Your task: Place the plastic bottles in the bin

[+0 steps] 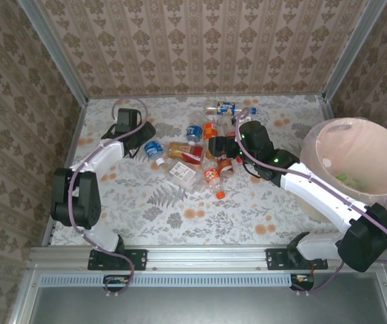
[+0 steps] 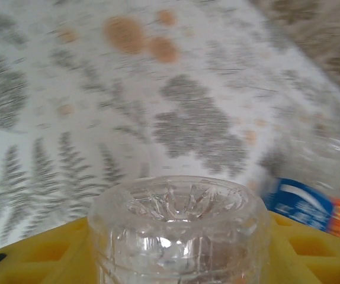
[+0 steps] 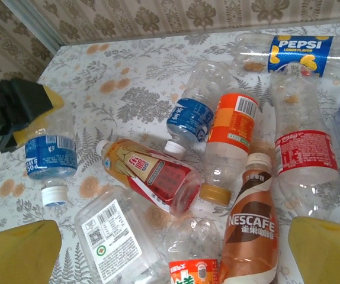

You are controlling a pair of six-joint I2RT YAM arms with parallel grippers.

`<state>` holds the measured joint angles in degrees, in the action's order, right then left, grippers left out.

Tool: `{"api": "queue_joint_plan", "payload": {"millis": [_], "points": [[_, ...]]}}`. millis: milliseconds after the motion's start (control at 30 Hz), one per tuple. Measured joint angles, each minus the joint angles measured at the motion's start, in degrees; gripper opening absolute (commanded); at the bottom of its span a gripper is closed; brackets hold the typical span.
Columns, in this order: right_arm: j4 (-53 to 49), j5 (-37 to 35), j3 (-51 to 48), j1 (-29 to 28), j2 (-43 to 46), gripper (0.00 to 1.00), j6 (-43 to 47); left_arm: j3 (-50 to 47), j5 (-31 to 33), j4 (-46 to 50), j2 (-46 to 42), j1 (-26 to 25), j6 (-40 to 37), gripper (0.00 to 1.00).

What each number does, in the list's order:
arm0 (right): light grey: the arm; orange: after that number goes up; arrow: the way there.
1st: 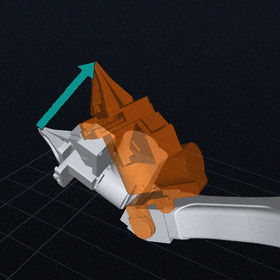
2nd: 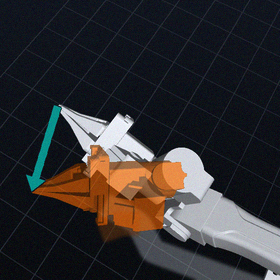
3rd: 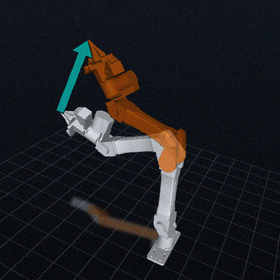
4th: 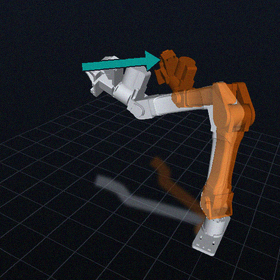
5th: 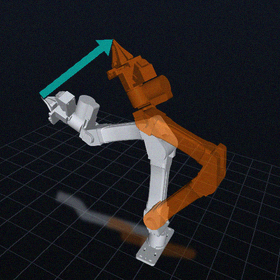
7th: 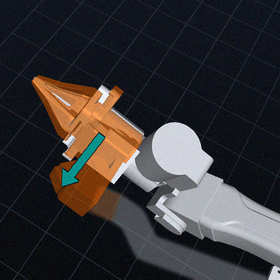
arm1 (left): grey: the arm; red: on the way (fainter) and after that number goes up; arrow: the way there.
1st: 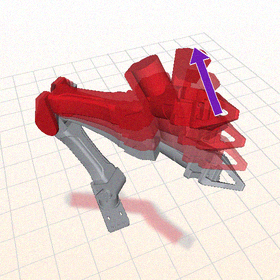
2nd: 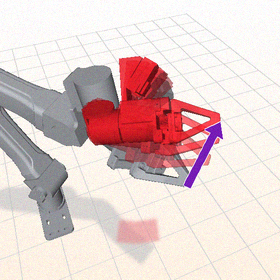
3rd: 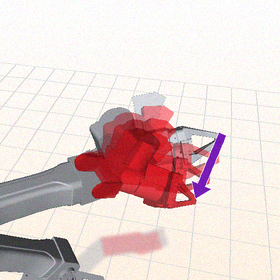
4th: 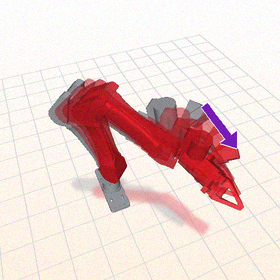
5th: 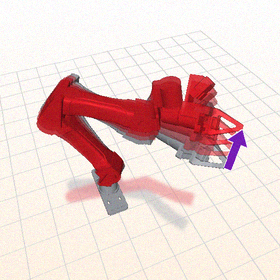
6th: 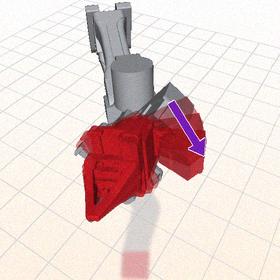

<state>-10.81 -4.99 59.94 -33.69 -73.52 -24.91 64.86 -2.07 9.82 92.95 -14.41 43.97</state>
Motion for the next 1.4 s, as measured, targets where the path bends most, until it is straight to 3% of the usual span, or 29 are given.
{"api": "queue_joint_plan", "payload": {"millis": [667, 1067, 1400], "points": [[20.35, 13.94, -5.44, 0.0, 0.31, 1.0, -7.54, 4.96, -24.57, -22.75, -4.94, -15.28, -4.96, 0.49], [21.05, 19.04, -4.28, 0.42, -1.44, 0.99, -8.35, 4.98, -37.53, -33.16, -4.94, -17.92, -3.02, 0.49], [25.0, 24.37, -4.28, 1.62, -1.44, 0.83, -8.9, 4.98, -41.29, -36.72, -4.94, -18.21, -1.49, 0.49]]}}
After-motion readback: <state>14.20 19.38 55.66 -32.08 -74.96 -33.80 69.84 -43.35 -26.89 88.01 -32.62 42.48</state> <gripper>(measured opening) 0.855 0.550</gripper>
